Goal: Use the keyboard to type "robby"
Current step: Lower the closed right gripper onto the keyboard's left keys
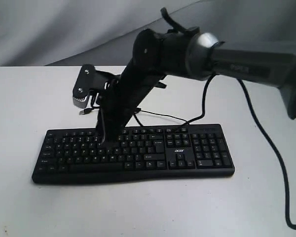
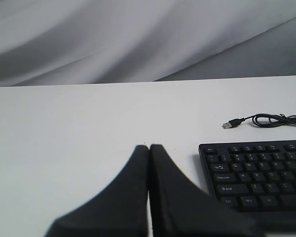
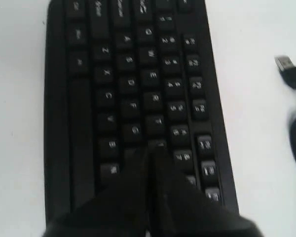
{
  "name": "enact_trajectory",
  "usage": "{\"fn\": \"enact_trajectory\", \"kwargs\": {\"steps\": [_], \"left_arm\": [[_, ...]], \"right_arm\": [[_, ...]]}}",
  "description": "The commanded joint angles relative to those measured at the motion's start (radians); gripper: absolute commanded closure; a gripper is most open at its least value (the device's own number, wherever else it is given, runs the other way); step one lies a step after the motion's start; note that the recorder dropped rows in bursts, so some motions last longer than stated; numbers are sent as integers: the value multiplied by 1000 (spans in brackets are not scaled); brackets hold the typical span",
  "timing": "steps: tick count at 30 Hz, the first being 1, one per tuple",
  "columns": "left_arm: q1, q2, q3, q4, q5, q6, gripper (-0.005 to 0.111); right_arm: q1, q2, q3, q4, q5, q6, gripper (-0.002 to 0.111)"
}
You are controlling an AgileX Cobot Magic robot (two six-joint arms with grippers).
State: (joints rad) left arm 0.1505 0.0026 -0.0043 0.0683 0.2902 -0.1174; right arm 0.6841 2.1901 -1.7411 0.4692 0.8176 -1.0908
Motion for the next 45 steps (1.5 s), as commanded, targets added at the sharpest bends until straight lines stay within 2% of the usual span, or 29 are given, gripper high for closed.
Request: {"fn": "enact_trajectory", "kwargs": {"steps": [1,6,15,22,45], "left_arm": [[2,-3,4,-8,-5,-4,106],[2,-3,4,-8,-5,-4,106],[2,-3,4,-8,-5,-4,106],[2,-3,4,-8,-5,-4,106],[2,-3,4,-8,-5,-4,106]], "right_arm": [[5,44,-77,85,14,-30,108],[5,127,-225,92,91,2,108],[28,277,-381,59,76,62,108],[44,292,-387,-44,96,147,108],[73,294,-384,-94,62,208,108]]}}
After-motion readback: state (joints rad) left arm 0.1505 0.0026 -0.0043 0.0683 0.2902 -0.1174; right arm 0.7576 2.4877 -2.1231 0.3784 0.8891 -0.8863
